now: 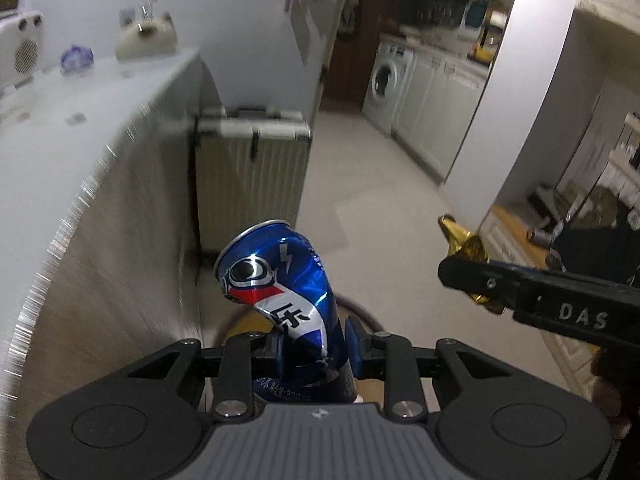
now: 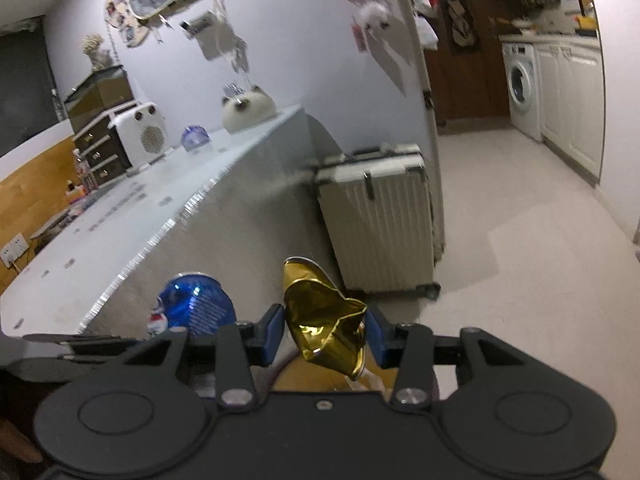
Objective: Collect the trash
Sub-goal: 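Lift the blue can and gold wrapper and carry them toward the wastebasket, then open the left tool over the wastebasket while the right tool releases the gold wrapper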
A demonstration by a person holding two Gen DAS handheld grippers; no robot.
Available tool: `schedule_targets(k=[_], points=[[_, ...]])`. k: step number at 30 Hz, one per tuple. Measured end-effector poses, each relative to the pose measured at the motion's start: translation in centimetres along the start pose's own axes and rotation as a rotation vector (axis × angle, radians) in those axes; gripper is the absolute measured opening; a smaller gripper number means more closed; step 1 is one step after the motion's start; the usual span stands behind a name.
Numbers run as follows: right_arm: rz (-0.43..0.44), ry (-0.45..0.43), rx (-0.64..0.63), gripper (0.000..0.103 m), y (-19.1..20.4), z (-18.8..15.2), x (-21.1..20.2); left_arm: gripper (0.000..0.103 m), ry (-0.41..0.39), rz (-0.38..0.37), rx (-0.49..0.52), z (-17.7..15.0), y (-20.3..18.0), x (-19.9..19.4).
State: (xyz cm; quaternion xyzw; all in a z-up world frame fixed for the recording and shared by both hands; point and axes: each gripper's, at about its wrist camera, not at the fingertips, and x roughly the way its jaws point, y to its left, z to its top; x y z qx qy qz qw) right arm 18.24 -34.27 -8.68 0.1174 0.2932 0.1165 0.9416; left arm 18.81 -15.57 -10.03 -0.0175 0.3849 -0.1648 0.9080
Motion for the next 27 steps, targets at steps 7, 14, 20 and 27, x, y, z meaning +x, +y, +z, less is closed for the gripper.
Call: schedule_targets(k=[7,14,20,27], points=[[-0.008,0.092,0.047,0.045,-4.0,-2.5,2.8,0.03,0.123,0.0,-0.034,-2.1,-1.1,6.4],[-0.017,0.174,0.096,0.045,-6.8,-4.4,6.1,0.03,0.26,0.082,-0.007,-4.0,0.1,13.1],[-0.002,0.235,0.112,0.045,-7.3,-5.4,9.3,0.031,0.306,0.115,-0.029,-4.7,2.3,16.7],[0.035,0.302,0.121,0.045,-6.7,-6.0,12.8,0.072,0.291,0.186,-0.013,-5.9,4.0,16.7]])
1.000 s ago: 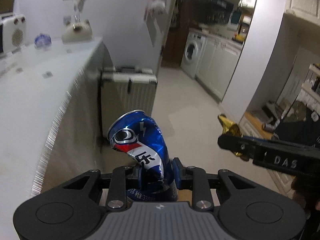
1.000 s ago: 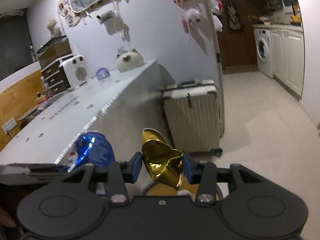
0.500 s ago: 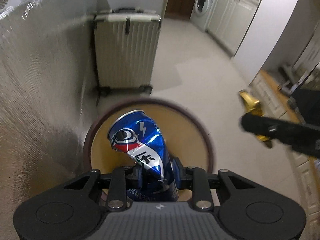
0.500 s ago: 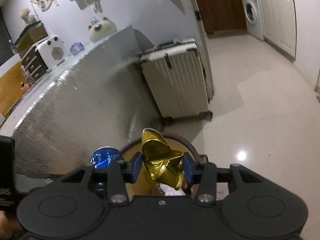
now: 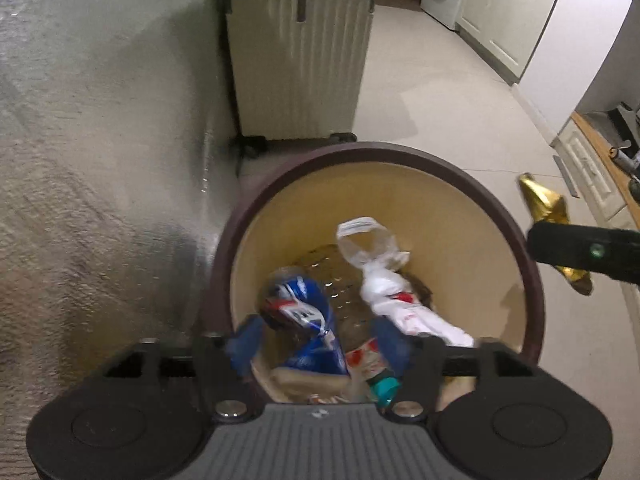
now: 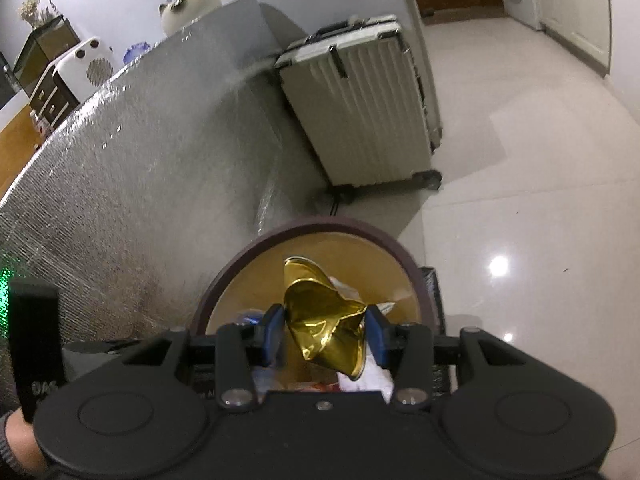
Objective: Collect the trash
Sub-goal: 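Open the left tool over the wastebasket while the right tool releases the gold wrapper, then withdraw both tools up and away from the wastebasket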
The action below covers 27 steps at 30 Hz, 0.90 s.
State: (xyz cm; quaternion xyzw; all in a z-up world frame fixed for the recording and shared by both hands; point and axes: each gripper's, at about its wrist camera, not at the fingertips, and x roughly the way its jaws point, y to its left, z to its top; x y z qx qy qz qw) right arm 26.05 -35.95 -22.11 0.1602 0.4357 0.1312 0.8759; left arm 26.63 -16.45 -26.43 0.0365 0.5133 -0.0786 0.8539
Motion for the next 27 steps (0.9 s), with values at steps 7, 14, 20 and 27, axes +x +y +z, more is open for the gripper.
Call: schedule_targets(k=[7,14,20,27], points=[[0.053,0.13,-0.018,0.046,1.3,-0.3,3.3,0.088,0.022,-0.012,-0.014,-1.7,1.0,-0.4],[-0.003,0.213,-0.03,0.07,1.5,-1.1,4.1,0.1,0.074,-0.018,-0.066,-2.7,2.2,0.3],[-0.025,0.223,-0.035,0.075,1.7,-1.5,3.2,0.103,0.092,-0.032,-0.067,-2.6,2.0,-0.3],[-0.038,0.214,-0.051,0.077,2.4,-1.6,1.8,0.103,0.09,-0.046,-0.065,-2.7,1.8,-1.8]])
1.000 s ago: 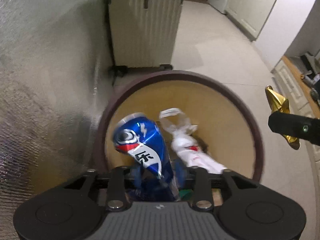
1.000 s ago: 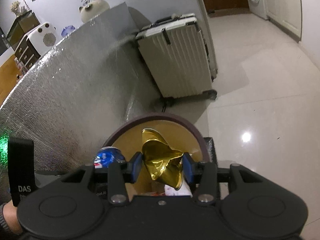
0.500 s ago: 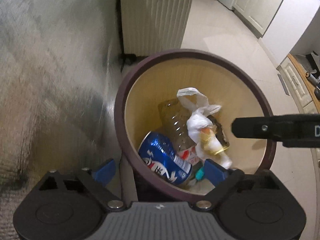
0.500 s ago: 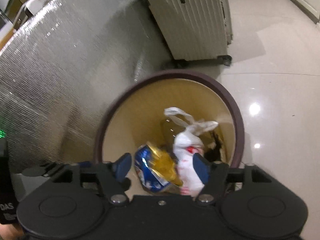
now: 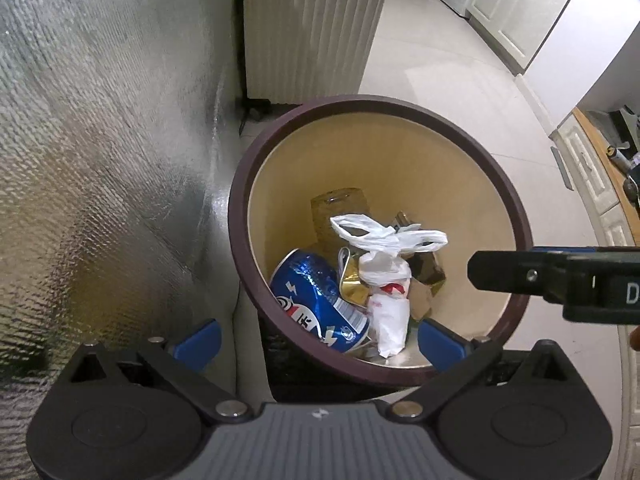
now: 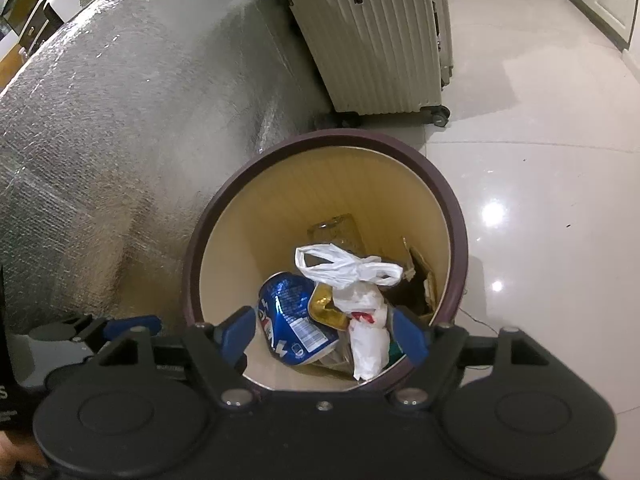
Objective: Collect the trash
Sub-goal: 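Withdraw both tools up and away from the wastebasket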
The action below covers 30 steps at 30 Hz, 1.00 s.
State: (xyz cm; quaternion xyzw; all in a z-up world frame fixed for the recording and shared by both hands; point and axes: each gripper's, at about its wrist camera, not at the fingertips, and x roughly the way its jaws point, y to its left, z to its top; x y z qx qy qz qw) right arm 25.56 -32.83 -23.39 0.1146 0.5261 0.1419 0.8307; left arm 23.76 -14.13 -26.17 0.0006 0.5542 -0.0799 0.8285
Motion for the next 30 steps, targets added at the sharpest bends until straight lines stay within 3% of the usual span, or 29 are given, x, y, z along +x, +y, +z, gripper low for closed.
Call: schedule_targets(k=[13,30], points=[[-0.038,-0.067,-0.021,0.084,1.3,-0.9,-3.8,0.103,-0.051,-0.022,0.027,-1.0,-1.2,-4.1],[-0.131,-0.213,-0.025,0.095,4.2,-2.7,-11.9,0.103,-0.187,-0.067,0.053,-2.8,-1.6,-14.3]])
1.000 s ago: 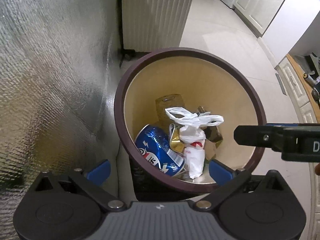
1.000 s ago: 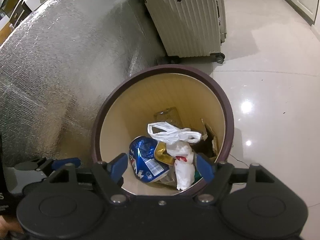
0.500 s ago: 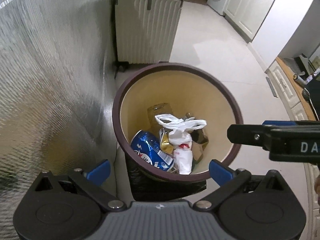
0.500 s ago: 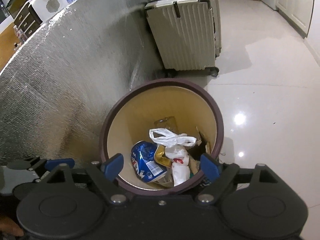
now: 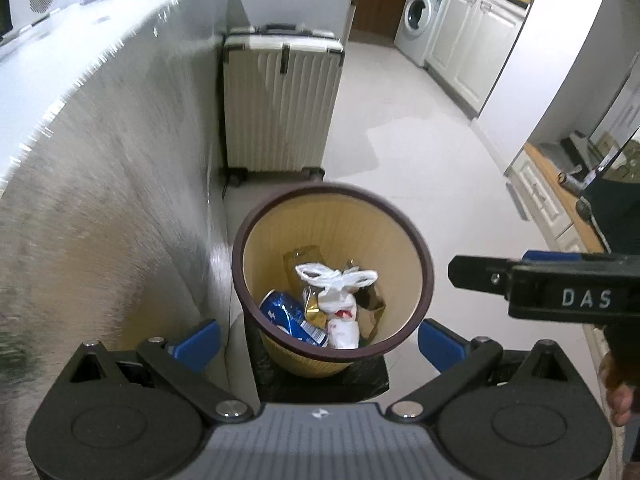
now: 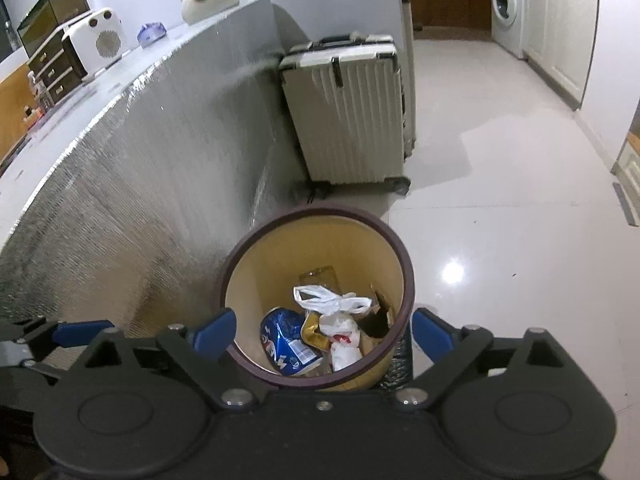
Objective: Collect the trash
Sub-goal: 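Withdraw both tools up and away from the wastebasket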
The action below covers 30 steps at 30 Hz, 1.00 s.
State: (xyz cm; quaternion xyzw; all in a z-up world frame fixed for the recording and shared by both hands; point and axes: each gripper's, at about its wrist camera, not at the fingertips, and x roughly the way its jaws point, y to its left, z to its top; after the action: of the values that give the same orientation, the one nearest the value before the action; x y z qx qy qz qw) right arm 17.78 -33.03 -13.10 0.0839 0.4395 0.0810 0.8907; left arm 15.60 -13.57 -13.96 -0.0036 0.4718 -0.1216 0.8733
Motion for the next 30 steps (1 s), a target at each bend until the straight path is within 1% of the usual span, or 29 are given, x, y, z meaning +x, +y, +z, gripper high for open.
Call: schedule_targets(k=[10,14,17,20,25,27,30], points=[[-0.034,-0.114,0.017,0.096,1.3,-0.2,-6.0,0.103,-0.109,-0.013,-0.013,0.7,0.8,-7.0],[-0.052,-0.165,-0.001,0.097,2.4,-0.3,-8.4,0.103,-0.152,-0.003,0.0,1.0,1.2,-9.6],[-0.074,-0.186,-0.014,0.097,3.2,-0.4,-9.8,0.103,-0.178,-0.002,-0.001,1.1,1.7,-11.2],[-0.093,-0.199,-0.012,0.098,3.8,-0.6,-10.8,0.103,-0.201,-0.004,-0.007,0.9,2.3,-12.5],[-0.103,-0.19,0.003,0.098,4.6,-1.0,-11.9,0.103,-0.217,0.045,-0.011,0.5,3.4,-13.6],[-0.093,-0.17,0.013,0.098,4.7,-1.1,-12.1,0.103,-0.218,0.043,-0.016,0.3,4.0,-13.9],[-0.082,-0.166,0.023,0.098,4.9,-1.5,-12.6,0.103,-0.215,0.047,-0.023,0.0,4.8,-14.2]])
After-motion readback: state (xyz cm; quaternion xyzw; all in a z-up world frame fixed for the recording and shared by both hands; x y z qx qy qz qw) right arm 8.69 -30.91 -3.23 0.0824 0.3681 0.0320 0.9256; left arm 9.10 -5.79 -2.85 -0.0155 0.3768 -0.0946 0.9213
